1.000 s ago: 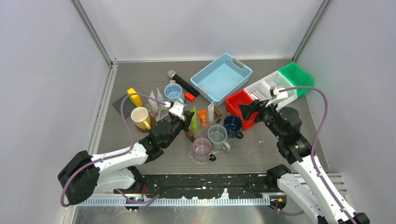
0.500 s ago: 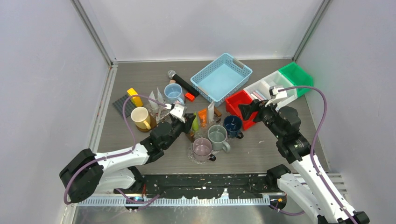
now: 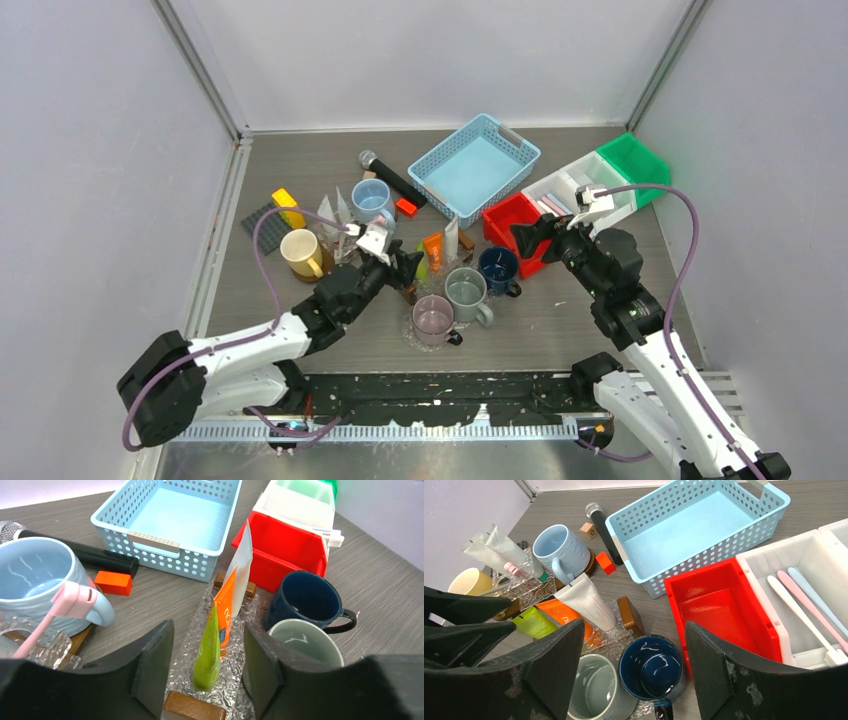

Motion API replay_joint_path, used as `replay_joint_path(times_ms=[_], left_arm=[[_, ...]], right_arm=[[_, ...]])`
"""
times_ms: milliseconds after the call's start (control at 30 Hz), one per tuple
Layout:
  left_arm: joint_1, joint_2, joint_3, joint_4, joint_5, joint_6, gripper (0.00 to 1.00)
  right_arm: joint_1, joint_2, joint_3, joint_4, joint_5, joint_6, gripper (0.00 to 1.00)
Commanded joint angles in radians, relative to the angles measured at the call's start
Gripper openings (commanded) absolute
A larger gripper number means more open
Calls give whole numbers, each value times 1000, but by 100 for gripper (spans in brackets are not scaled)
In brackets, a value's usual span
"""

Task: Prepare toiletry sets of a toothbrush and toothpaste on the tray
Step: Pick up the toothbrush from the storage box.

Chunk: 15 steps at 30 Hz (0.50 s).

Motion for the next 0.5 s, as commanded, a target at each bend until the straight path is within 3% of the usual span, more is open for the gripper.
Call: replay_joint_path(times_ms=[0, 200, 467], left_arm=[[-5, -109, 70, -116, -36, -12, 62], [-3, -238, 201, -449, -89, 9, 85], [0, -334, 458, -902, -165, 123, 93]], right_arm=[[3, -2, 43, -15, 36, -6, 80], [4, 59, 131, -154, 176, 2, 80], [-26, 294, 334, -410, 379, 29, 81]])
